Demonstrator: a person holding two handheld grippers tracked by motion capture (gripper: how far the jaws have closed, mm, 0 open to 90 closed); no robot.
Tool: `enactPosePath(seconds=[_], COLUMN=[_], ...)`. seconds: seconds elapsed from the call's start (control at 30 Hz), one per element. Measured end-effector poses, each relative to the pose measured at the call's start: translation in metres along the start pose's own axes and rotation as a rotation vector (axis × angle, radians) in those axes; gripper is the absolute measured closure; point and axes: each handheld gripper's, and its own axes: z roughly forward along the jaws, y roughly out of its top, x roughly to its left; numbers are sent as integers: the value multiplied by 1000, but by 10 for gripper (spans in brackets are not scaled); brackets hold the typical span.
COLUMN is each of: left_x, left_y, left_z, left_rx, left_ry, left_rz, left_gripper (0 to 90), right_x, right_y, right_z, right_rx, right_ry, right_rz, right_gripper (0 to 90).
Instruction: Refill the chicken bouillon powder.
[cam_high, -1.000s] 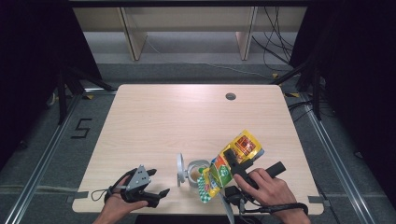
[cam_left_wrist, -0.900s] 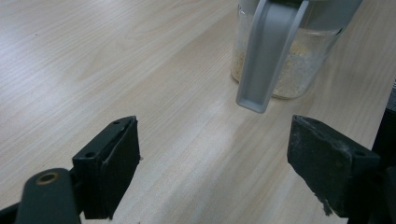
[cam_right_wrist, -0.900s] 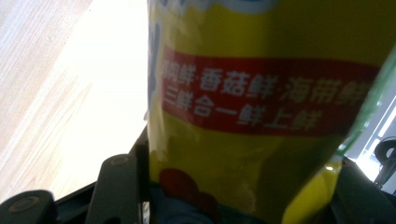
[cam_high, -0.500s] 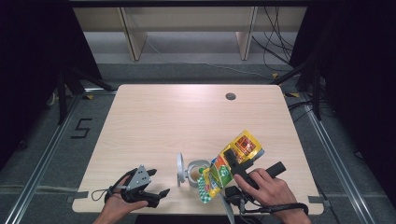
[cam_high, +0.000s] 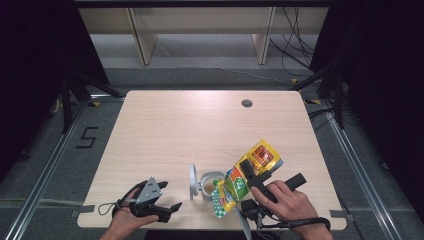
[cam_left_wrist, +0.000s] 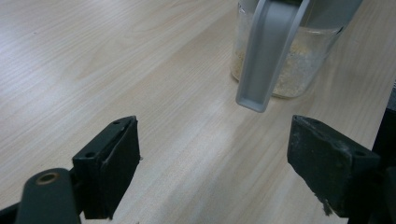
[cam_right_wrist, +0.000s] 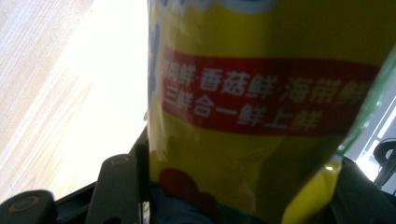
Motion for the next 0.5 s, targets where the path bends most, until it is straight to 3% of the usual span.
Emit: enactPosePath(seconds=[0.03,0.07,0.3,0.47,0.5], left_x=[-2,-1,-1,2,0], left_y=[-1,0,0,1,0], left_z=[0,0,0,-2,-1], left_rx=[-2,-2,1,13,9], left_ry=[-2,4,12,6,-1], left_rz=[-28,-11,-16,4,-25], left_gripper=[167,167,167,167,167], right_x=[0,0,-1,0,1], right_y=[0,0,0,-1,-1], right_z=[0,0,0,0,0], right_rx=[-1,-1,0,2,4], right_ry=[-1,0,-1,-3,-4], right_rz=[-1,0,-1,1,3], right_gripper=[475,475,476,476,477])
